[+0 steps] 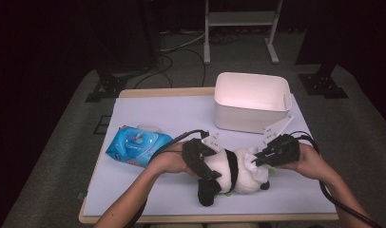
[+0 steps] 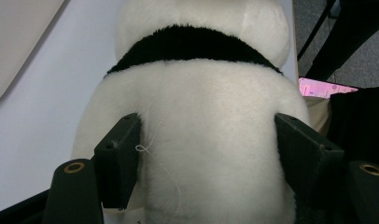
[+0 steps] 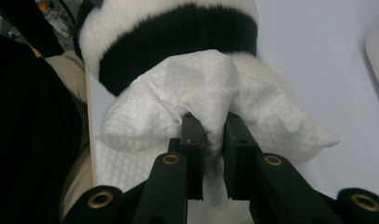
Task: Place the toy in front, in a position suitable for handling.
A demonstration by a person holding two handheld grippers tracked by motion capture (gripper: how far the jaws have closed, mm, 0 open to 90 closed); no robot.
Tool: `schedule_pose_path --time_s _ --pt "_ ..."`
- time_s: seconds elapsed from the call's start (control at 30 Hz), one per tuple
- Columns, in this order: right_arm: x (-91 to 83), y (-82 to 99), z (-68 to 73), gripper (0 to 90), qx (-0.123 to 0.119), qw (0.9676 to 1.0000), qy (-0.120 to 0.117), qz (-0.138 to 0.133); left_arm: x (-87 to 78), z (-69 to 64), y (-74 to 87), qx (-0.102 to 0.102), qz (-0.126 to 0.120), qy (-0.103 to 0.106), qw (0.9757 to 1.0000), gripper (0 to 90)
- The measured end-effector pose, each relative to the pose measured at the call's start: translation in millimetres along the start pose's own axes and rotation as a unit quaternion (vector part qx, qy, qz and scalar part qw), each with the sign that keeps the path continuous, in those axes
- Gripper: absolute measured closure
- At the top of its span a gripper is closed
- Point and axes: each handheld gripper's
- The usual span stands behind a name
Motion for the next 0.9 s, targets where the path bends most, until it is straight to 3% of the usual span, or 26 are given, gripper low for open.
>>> schedule_pose_path --time_s 0.13,0.37,0.47,0.63,0.77,0.9 --pt "7.8 -11.6 -5.7 79.5 -0.004 0.9999 -0.011 0.000 -2.0 3.4 0.2 -0.008 0.005 0.002 1.0000 25.8" --pt "12.7 -7.6 -1.7 79.9 -0.003 0.9999 -0.017 0.002 -5.8 14.3 -8.6 -0.042 0.012 0.019 0.9989 15.4" --pt "14.1 -5.8 1.3 80.1 -0.004 0.9998 -0.021 0.000 -0.8 17.2 -11.5 -0.043 0.027 0.023 0.9984 9.9" --pt "16.5 -3.8 1.8 80.3 -0.009 0.9997 -0.023 0.001 12.2 16.1 -14.1 -0.036 0.043 0.031 0.9979 5.8" --pt "18.0 -4.0 1.9 80.3 -0.008 0.9997 -0.024 0.004 27.4 8.4 -17.1 -0.010 0.053 0.027 0.9982 3.4" --pt "17.0 0.2 0.6 80.2 -0.006 0.9997 -0.024 -0.006 25.9 7.4 -19.1 0.004 0.057 0.021 0.9982 18.3"
Point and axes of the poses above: each handheld gripper's, and its own axes: x roughly forward along the jaws, y roughly out of its underside, z roughly to its left, and after that the axes turned 15 degrees about -y, right-handed
